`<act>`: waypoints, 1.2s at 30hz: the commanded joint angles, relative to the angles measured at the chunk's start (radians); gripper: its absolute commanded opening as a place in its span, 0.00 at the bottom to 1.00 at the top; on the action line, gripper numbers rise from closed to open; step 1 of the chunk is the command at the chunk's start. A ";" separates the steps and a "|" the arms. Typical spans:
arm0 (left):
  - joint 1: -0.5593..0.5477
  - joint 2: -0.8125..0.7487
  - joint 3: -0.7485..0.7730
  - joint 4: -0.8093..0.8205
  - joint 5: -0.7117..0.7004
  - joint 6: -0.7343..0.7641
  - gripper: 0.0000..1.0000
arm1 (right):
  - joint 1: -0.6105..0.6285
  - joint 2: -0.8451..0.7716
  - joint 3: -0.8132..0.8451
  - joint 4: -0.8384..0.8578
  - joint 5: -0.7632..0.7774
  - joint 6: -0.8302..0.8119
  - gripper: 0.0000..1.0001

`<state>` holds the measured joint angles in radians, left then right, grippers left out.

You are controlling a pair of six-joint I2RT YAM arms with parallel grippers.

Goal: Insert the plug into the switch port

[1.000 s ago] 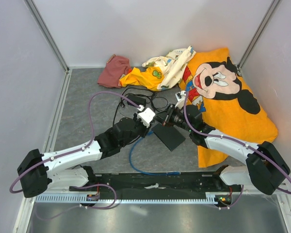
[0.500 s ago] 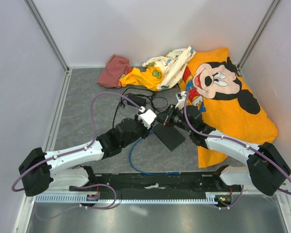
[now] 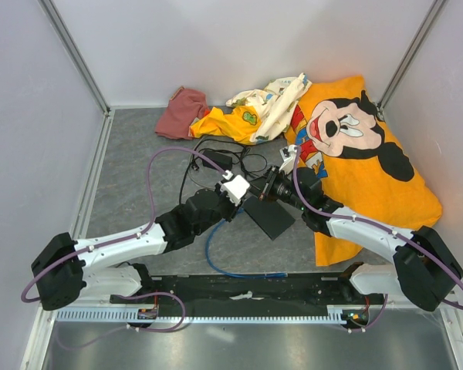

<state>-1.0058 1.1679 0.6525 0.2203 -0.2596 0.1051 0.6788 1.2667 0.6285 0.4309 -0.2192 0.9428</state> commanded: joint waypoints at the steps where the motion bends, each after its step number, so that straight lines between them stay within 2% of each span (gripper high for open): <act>1: -0.005 0.012 0.021 0.085 0.010 -0.034 0.42 | 0.005 -0.012 -0.013 0.043 0.003 0.024 0.00; 7: -0.004 0.019 0.018 0.140 0.008 -0.057 0.36 | 0.005 -0.013 -0.021 0.043 0.007 0.025 0.00; 10: -0.004 0.021 0.016 0.159 0.007 -0.064 0.26 | 0.007 -0.012 -0.024 0.045 0.004 0.030 0.00; 11: -0.004 0.021 0.013 0.160 0.006 -0.062 0.18 | 0.005 -0.012 -0.024 0.048 0.006 0.030 0.00; 13: -0.004 0.016 0.009 0.162 0.008 -0.065 0.10 | 0.007 -0.012 -0.026 0.045 0.004 0.025 0.00; 14: -0.004 0.010 0.004 0.162 0.013 -0.068 0.02 | 0.007 -0.012 -0.026 0.037 0.007 0.022 0.00; 16: -0.005 0.000 -0.004 0.150 0.017 -0.071 0.02 | 0.004 -0.010 -0.023 0.019 0.026 0.002 0.02; 19: -0.005 -0.007 -0.010 0.090 0.034 -0.087 0.02 | -0.015 -0.021 -0.015 -0.041 0.050 -0.060 0.22; 20: -0.004 -0.010 -0.013 0.070 0.045 -0.091 0.02 | -0.024 -0.026 -0.010 -0.073 0.060 -0.076 0.36; 21: -0.004 -0.010 -0.014 0.048 0.052 -0.096 0.02 | -0.045 -0.032 -0.004 -0.089 0.063 -0.091 0.43; 25: -0.004 0.006 -0.017 -0.061 0.105 -0.153 0.02 | -0.116 -0.052 0.002 -0.153 0.079 -0.186 0.63; 26: -0.004 0.018 -0.016 -0.094 0.129 -0.162 0.02 | -0.131 -0.052 0.008 -0.185 0.101 -0.235 0.72; 29: -0.004 0.067 -0.007 -0.147 0.175 -0.199 0.02 | -0.177 -0.046 0.008 -0.218 0.129 -0.326 0.85; 32: -0.004 0.111 0.010 -0.205 0.181 -0.242 0.02 | -0.217 -0.012 0.013 -0.228 0.136 -0.390 0.92; 36: -0.004 0.226 0.085 -0.332 0.183 -0.274 0.02 | -0.242 0.063 0.030 -0.227 0.109 -0.501 0.93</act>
<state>-1.0077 1.3128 0.6556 0.0216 -0.1055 -0.0830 0.4515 1.2678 0.6178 0.2211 -0.1135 0.5941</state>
